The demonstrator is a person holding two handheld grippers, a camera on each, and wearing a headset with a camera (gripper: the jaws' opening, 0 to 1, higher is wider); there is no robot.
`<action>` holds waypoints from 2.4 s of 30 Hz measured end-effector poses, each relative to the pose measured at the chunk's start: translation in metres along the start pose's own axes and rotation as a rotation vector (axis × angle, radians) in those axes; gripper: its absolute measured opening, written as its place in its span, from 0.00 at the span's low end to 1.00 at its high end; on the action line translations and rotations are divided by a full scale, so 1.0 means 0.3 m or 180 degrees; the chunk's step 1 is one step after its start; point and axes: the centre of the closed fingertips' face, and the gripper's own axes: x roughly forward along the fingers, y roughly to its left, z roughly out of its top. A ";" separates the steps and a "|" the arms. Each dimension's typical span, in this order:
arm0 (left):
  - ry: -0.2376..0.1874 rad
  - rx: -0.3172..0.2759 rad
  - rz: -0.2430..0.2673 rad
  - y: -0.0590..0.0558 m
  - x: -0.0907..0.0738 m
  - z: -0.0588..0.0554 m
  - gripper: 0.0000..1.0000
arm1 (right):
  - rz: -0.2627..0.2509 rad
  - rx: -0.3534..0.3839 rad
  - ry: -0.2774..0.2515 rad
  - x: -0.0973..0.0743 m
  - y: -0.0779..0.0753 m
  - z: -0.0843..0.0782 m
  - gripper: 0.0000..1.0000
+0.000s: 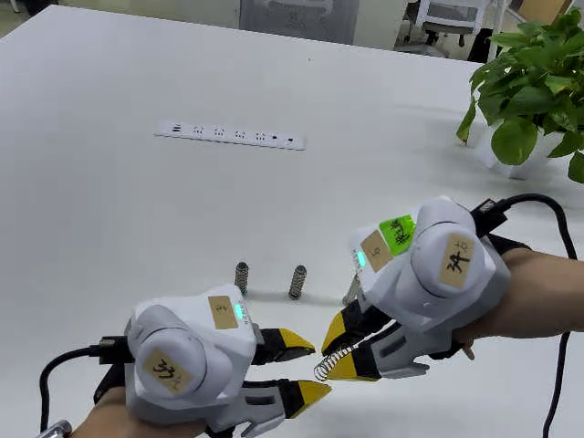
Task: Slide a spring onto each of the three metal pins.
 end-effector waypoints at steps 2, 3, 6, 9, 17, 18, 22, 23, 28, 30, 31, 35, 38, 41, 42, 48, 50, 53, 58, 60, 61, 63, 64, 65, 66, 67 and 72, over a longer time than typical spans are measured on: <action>-0.0023 -0.0111 0.0080 0.016 -0.012 -0.009 0.32 | 0.0000 0.0003 0.0021 -0.001 -0.003 -0.009 0.12; -0.0041 -0.0151 0.0114 0.023 -0.017 -0.011 0.33 | -0.0003 0.0006 0.0023 -0.002 -0.005 -0.010 0.12; -0.0094 -0.0352 0.0280 0.054 -0.040 -0.022 0.43 | -0.0013 0.0004 0.0044 -0.003 -0.010 -0.019 0.12; -0.0097 -0.0446 0.0383 0.076 -0.062 -0.030 0.53 | -0.0038 0.0003 0.0071 -0.004 -0.021 -0.031 0.12; -0.0131 -0.0633 0.0704 0.155 -0.119 -0.045 0.85 | -0.0064 0.0017 0.0120 -0.015 -0.042 -0.055 0.12; -0.0129 -0.0650 0.0720 0.160 -0.124 -0.049 0.87 | -0.0065 0.0019 0.0124 -0.015 -0.044 -0.058 0.12; -0.0143 -0.0716 0.0794 0.174 -0.145 -0.057 0.95 | -0.0059 0.0017 0.0158 -0.017 -0.054 -0.075 0.12; -0.0138 -0.0750 0.0803 0.176 -0.147 -0.061 0.97 | -0.0059 0.0015 0.0168 -0.017 -0.057 -0.081 0.12; 0.0010 -0.0696 0.0921 0.197 -0.162 -0.102 0.98 | -0.0144 0.0005 0.0215 -0.030 -0.099 -0.111 0.12; 0.0009 -0.0719 0.0939 0.206 -0.166 -0.119 0.99 | -0.0221 0.0005 0.0254 -0.037 -0.127 -0.132 0.12; 0.0026 -0.0742 0.0962 0.210 -0.168 -0.128 0.99 | -0.0250 -0.0009 0.0288 -0.041 -0.141 -0.145 0.12; 0.0068 -0.0724 0.0987 0.216 -0.172 -0.137 0.99 | -0.0300 -0.0027 0.0340 -0.055 -0.181 -0.173 0.12; 0.0027 -0.0769 0.1018 0.230 -0.175 -0.144 0.99 | -0.0307 -0.0049 0.0387 -0.065 -0.209 -0.184 0.12; -0.0011 -0.0767 0.1046 0.242 -0.176 -0.140 0.98 | -0.0304 -0.0067 0.0422 -0.074 -0.241 -0.192 0.12; -0.0015 -0.0768 0.1048 0.243 -0.176 -0.140 0.98 | -0.0308 -0.0069 0.0437 -0.076 -0.250 -0.194 0.12; -0.0011 -0.0768 0.1069 0.245 -0.180 -0.147 0.97 | -0.0305 -0.0134 0.0528 -0.082 -0.305 -0.209 0.12; -0.0003 -0.0747 0.1059 0.241 -0.181 -0.148 0.98 | -0.0306 -0.0162 0.0573 -0.082 -0.334 -0.218 0.12; -0.0009 -0.0750 0.1050 0.236 -0.179 -0.145 0.97 | -0.0343 -0.0208 0.0639 -0.092 -0.368 -0.223 0.12; 0.0003 -0.0738 0.1071 0.232 -0.180 -0.137 0.97 | -0.0331 -0.0236 0.0685 -0.103 -0.401 -0.219 0.12; -0.0003 -0.0733 0.1080 0.229 -0.181 -0.131 0.97 | -0.0306 -0.0249 0.0708 -0.103 -0.401 -0.217 0.12; -0.0001 -0.0728 0.1092 0.230 -0.183 -0.129 0.97 | -0.0294 -0.0264 0.0718 -0.101 -0.404 -0.217 0.12; -0.0017 -0.0727 0.1101 0.231 -0.185 -0.123 0.97 | -0.0276 -0.0282 0.0738 -0.099 -0.409 -0.220 0.12; -0.0022 -0.0737 0.1103 0.232 -0.186 -0.124 0.97 | -0.0268 -0.0277 0.0752 -0.096 -0.412 -0.223 0.12; -0.0014 -0.0745 0.1106 0.234 -0.187 -0.128 0.97 | -0.0251 -0.0280 0.0766 -0.094 -0.413 -0.226 0.12; -0.0003 -0.0751 0.1109 0.235 -0.187 -0.131 0.97 | -0.0231 -0.0279 0.0782 -0.092 -0.415 -0.231 0.12; -0.0002 -0.0755 0.1110 0.235 -0.188 -0.132 0.97 | -0.0216 -0.0279 0.0796 -0.090 -0.413 -0.234 0.12; 0.0007 -0.0759 0.1101 0.230 -0.187 -0.130 0.96 | -0.0148 -0.0278 0.0830 -0.084 -0.408 -0.240 0.12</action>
